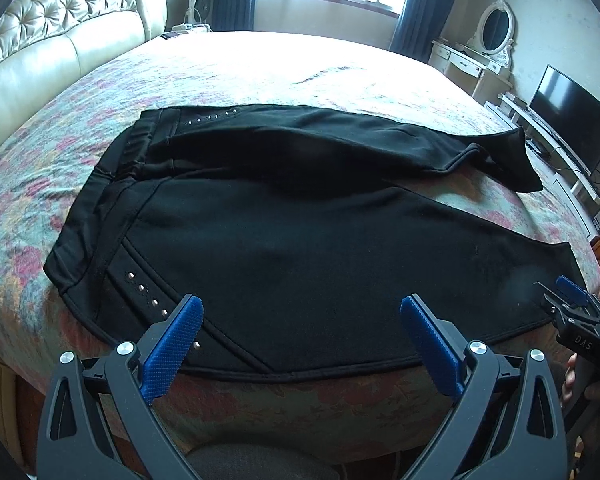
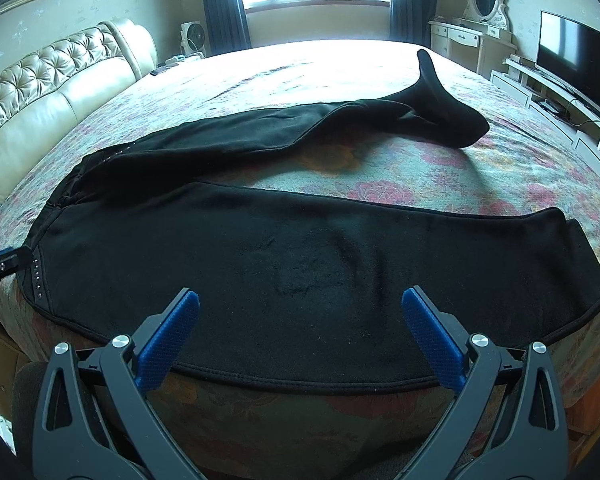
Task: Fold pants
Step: 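Grasp the studded waistband with the left tool while the right tool grasps the pants edge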
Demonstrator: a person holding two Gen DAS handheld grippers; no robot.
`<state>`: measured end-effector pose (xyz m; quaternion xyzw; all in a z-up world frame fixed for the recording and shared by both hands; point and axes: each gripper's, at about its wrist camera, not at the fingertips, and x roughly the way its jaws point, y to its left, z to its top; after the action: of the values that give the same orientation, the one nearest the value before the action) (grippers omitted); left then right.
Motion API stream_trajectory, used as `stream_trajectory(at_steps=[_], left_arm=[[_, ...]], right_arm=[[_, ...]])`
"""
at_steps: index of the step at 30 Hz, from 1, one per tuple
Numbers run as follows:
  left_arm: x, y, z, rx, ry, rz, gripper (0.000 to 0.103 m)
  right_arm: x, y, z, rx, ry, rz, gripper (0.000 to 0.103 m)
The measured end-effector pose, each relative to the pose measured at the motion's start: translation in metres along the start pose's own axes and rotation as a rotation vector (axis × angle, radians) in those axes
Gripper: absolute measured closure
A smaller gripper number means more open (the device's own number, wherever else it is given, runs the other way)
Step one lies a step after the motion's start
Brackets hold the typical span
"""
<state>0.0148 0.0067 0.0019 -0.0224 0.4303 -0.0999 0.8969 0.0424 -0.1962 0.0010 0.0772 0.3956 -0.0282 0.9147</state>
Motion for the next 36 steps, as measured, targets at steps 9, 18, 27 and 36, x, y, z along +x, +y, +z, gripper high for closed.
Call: stream_trajectory(at_steps=[9,18,27,36], left_arm=[[0.032,0.082,0.081,0.050,0.075,-0.014,0.004],[0.116,0.242,0.166,-0.382,0.144,-0.263,0.004],[0.200,0.282,0.214,-0.277,0.216,-0.250,0.004],[0.227,0.264,0.223,-0.179,0.259,-0.440,0.005]], right_arm=[[0.020,0.032,0.034,-0.072,-0.009,0.068,0.002],[0.060,0.070,0.082,-0.159,-0.010,0.130,0.002],[0.101,0.074,0.133,-0.239,0.017,0.277,0.002],[0.171,0.063,0.235,-0.529,0.067,0.453,0.002]])
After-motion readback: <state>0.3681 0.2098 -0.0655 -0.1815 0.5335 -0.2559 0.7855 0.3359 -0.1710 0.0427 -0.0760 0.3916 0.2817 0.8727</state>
